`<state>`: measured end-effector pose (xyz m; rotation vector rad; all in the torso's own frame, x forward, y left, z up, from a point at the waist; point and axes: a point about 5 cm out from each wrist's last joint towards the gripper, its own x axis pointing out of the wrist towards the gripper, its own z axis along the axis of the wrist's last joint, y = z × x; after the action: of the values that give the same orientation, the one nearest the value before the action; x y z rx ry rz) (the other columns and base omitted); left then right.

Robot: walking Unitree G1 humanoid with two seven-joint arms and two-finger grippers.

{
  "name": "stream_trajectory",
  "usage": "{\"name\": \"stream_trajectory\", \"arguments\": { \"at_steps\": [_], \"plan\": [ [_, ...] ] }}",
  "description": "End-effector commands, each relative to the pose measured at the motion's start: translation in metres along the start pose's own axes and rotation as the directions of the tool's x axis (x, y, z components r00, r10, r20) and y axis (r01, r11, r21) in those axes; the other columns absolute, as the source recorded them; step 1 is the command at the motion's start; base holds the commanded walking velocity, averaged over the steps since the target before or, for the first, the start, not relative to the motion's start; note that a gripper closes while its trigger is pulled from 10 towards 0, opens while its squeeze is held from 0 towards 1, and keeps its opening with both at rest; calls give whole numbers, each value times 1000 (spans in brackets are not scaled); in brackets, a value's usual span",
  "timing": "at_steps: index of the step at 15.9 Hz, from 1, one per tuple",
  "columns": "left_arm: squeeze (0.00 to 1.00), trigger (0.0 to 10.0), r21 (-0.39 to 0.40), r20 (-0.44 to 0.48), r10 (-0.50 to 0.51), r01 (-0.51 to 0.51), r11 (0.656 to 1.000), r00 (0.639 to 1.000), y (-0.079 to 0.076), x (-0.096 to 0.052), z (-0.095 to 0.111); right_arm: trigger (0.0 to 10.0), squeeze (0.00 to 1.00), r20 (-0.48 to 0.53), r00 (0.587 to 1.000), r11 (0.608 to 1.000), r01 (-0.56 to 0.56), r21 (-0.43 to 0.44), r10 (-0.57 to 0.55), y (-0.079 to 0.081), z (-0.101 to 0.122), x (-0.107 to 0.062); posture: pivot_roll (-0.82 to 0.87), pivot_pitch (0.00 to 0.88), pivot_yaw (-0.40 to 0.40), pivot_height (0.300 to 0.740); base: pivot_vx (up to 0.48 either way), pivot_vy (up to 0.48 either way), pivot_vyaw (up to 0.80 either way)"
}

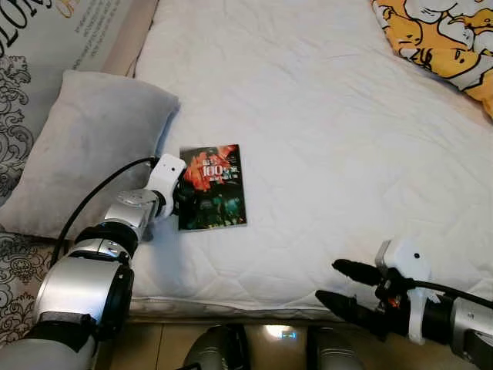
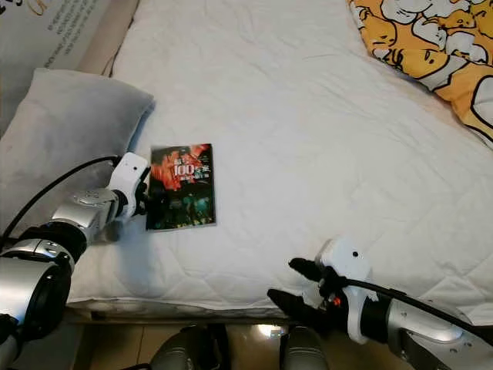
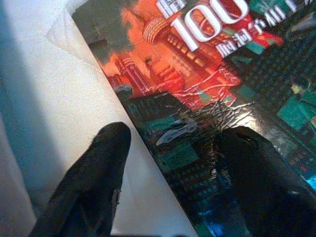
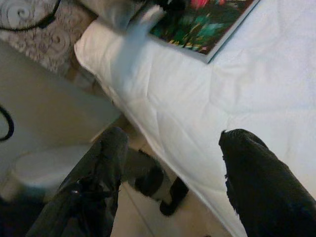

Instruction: Clean up the room

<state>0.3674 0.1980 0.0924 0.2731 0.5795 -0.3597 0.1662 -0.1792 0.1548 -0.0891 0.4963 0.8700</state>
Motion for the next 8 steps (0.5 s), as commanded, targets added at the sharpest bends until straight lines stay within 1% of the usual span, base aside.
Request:
{"name": "stream_trajectory", "arguments": {
  "at_steps": [1,2,3,5,6,7,8],
  "plan": [
    [1000,10000,24,-26,29,-28,999,999,9,-4,-4,10000,0,62,998,1000,8,-4,-8,0,6,0,-244,237,192,740,0,0,0],
    [1000,10000,28,-27,38,-37,999,999,13,-6,-5,10000,0,106,994,999,26,-31,-22,-2,10,1,-238,233,190,740,0,0,0],
    [1000,10000,25,-23,43,-42,999,999,15,-7,-4,10000,0,125,992,997,42,-58,-34,-4,12,3,-229,226,186,740,0,0,0],
    [1000,10000,18,20,6,-6,1000,1000,14,-7,2,10000,0,130,990,995,69,-72,-59,-8,11,9,-206,196,180,740,0,0,0],
    [1000,10000,8,61,-40,40,999,997,10,-6,8,10000,0,131,989,994,81,-72,-71,-10,10,13,-191,176,177,740,0,0,0],
    [1000,10000,-32,126,-93,97,995,988,3,-5,17,10000,0,134,985,990,122,-73,-111,-14,8,18,-174,153,171,740,0,0,0],
    [1000,10000,-89,181,-130,148,985,975,-3,-3,23,10000,0,127,974,979,196,-56,-188,-22,5,26,-155,128,165,740,0,0,0]
  ]
}}
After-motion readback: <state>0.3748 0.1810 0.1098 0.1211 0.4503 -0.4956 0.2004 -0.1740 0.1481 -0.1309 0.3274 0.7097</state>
